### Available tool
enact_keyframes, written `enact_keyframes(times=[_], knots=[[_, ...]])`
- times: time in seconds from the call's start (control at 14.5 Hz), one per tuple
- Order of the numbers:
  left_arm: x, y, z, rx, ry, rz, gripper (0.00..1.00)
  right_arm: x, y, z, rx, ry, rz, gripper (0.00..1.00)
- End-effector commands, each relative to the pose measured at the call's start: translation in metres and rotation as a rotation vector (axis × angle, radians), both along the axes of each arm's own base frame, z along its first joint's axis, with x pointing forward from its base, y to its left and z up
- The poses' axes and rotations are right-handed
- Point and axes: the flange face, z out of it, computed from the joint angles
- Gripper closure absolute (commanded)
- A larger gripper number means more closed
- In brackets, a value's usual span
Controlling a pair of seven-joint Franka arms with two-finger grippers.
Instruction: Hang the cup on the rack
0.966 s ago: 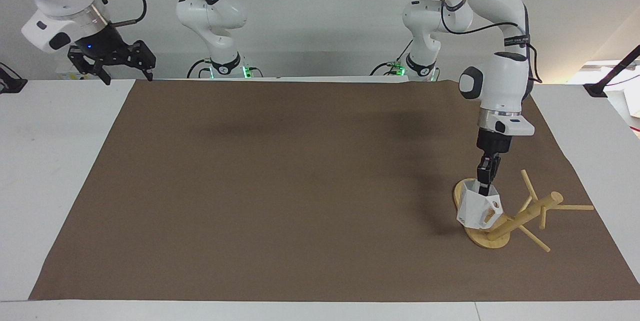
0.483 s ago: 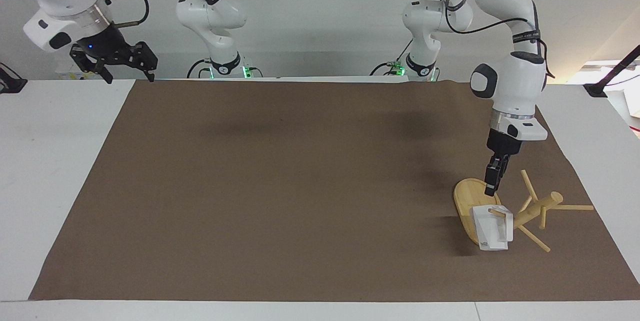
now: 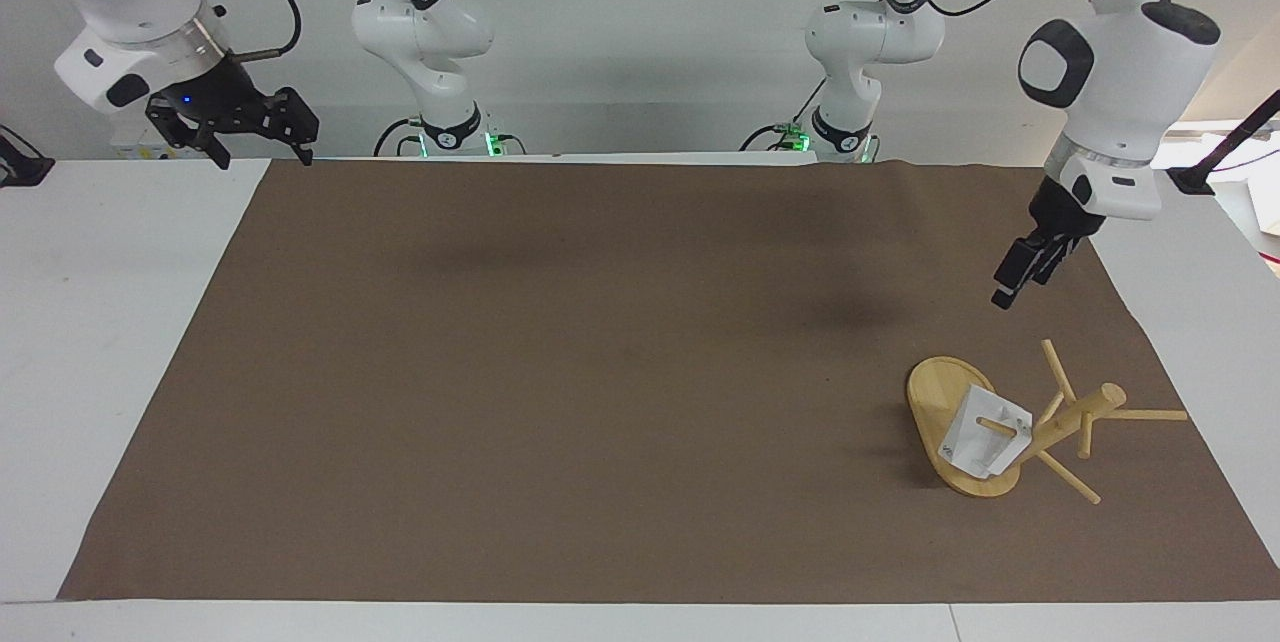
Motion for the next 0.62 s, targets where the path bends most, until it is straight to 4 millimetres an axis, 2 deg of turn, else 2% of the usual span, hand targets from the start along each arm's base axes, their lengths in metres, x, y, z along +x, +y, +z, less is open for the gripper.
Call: enact_keyframes(times=[0.0,0.14,0.28,0.55], knots=[[-0.003,-0.004,0.023,0.083,0.103,-0.181,0.0,-0.004,0.0,-0.001,-0.016,0.01,-0.003,0.0],[-0.018,0.003,0.029,0.082,0.222,-0.238,0.0,-0.004,0.0,-0.001,-0.016,0.01,-0.003,0.0],[-0.016,0.001,0.05,0.068,0.223,-0.285,0.0,-0.004,-0.001,-0.001,-0.016,0.01,-0.005,0.0],[-0.014,-0.005,0.051,0.06,0.244,-0.343,0.0,-0.004,0.0,-0.001,-0.016,0.01,-0.003,0.0]])
